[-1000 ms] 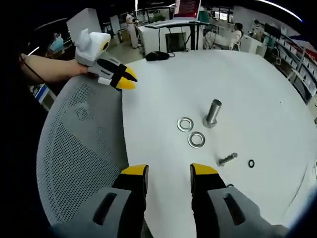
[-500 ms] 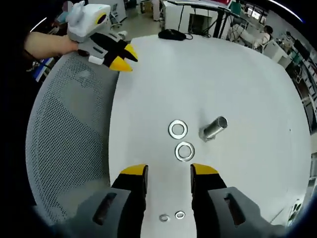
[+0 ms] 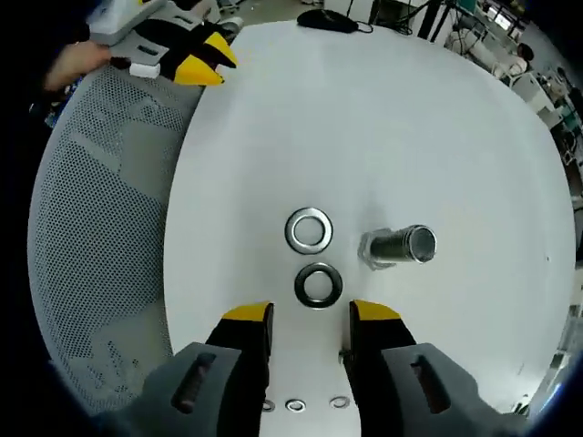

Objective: Place the washer onto the threaded stud by aligning its center hole with the stud, sliding it down to the base, and recovering from edge contact or off-axis alignment until the washer reaches the visible bottom stop.

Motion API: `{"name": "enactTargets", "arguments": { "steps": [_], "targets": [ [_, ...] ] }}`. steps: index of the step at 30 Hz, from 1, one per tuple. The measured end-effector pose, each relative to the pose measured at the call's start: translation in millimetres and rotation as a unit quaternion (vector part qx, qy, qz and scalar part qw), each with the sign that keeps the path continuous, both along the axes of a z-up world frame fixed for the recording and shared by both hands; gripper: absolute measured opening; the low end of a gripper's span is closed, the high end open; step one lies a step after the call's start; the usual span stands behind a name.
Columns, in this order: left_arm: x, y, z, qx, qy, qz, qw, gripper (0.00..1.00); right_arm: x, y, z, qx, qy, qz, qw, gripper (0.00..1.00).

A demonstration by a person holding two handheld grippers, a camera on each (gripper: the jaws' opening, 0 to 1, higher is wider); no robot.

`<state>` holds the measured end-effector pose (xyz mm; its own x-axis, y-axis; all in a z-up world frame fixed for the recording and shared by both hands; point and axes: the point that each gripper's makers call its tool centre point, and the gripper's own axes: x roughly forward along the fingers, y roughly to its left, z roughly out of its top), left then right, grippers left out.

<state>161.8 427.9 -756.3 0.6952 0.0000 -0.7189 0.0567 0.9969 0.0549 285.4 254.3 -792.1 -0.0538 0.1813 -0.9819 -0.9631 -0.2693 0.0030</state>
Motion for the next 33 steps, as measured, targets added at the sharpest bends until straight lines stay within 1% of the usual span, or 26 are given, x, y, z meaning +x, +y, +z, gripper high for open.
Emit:
{"name": "enactTargets", "arguments": {
  "steps": [2, 5, 7, 8, 10, 15, 16, 17, 18, 19, 20, 23, 26, 29, 31, 33],
  "targets": [
    [0.9, 1.4, 1.2, 0.003, -0.004, 0.002, 1.0000, 0.10, 1.5, 1.8, -1.9, -0.001, 0.001, -0.004, 1.0000, 0.34],
    [0.5, 1.6, 0.2, 0.002, -0.002, 0.002, 1.0000, 0.10, -2.8, 3.6, -6.1, -0.005, 0.012, 0.004, 0.9999, 0.32],
    [0.3, 1.8, -0.2, 0.003, -0.001, 0.001, 1.0000, 0.09, -4.5, 2.0, -10.2, -0.013, 0.013, 0.013, 0.9997, 0.32],
    [0.3, 1.7, -0.3, 0.004, -0.001, 0.001, 1.0000, 0.09, -2.3, 2.9, -8.2, -0.012, 0.003, 0.029, 0.9995, 0.30],
    [-0.2, 1.6, -0.3, 0.005, 0.001, 0.000, 1.0000, 0.09, 0.2, 2.7, -8.7, -0.012, -0.001, 0.026, 0.9996, 0.28],
    [0.0, 1.9, -0.5, 0.006, 0.000, -0.001, 1.0000, 0.08, -0.4, 2.7, -9.1, -0.018, -0.008, 0.041, 0.9990, 0.28],
    [-0.3, 2.0, -0.7, 0.006, 0.001, 0.000, 1.0000, 0.08, -1.3, 2.5, -9.2, -0.020, -0.011, 0.049, 0.9986, 0.28],
    [-0.3, 2.1, -0.7, 0.007, 0.001, 0.000, 1.0000, 0.08, -1.5, 3.4, -9.2, -0.020, -0.016, 0.074, 0.9970, 0.29],
    [-0.3, 2.1, -0.9, 0.007, 0.002, -0.001, 1.0000, 0.08, -4.7, 6.0, -9.2, -0.014, -0.017, 0.116, 0.9930, 0.29],
    [-0.7, 1.7, -1.2, 0.008, 0.004, -0.002, 1.0000, 0.08, -6.3, 6.9, -9.3, -0.012, -0.018, 0.130, 0.9913, 0.28],
    [-0.8, 1.5, -1.3, 0.008, 0.004, -0.004, 1.0000, 0.08, -6.5, 5.5, -9.3, -0.018, -0.021, 0.135, 0.9904, 0.28],
    [-1.3, 1.3, -2.2, 0.009, 0.006, -0.005, 0.9999, 0.08, -5.9, 5.8, -9.7, -0.021, -0.020, 0.130, 0.9911, 0.28],
    [-1.3, 1.8, -2.5, 0.010, 0.006, -0.004, 0.9999, 0.08, -5.4, 5.8, -9.3, -0.019, -0.017, 0.138, 0.9901, 0.28],
    [-0.7, 2.0, -1.5, 0.009, 0.003, -0.004, 0.9999, 0.08, -4.2, 6.2, -8.9, -0.013, -0.011, 0.130, 0.9914, 0.27],
    [-0.9, 2.3, -1.2, 0.009, 0.002, -0.003, 1.0000, 0.08, -5.2, 6.4, -8.5, -0.009, -0.012, 0.122, 0.9925, 0.26],
    [-1.0, 2.2, -1.7, 0.010, 0.004, -0.004, 0.9999, 0.07, -6.4, 6.4, -8.7, -0.011, -0.013, 0.123, 0.9923, 0.25]
  ]
}}
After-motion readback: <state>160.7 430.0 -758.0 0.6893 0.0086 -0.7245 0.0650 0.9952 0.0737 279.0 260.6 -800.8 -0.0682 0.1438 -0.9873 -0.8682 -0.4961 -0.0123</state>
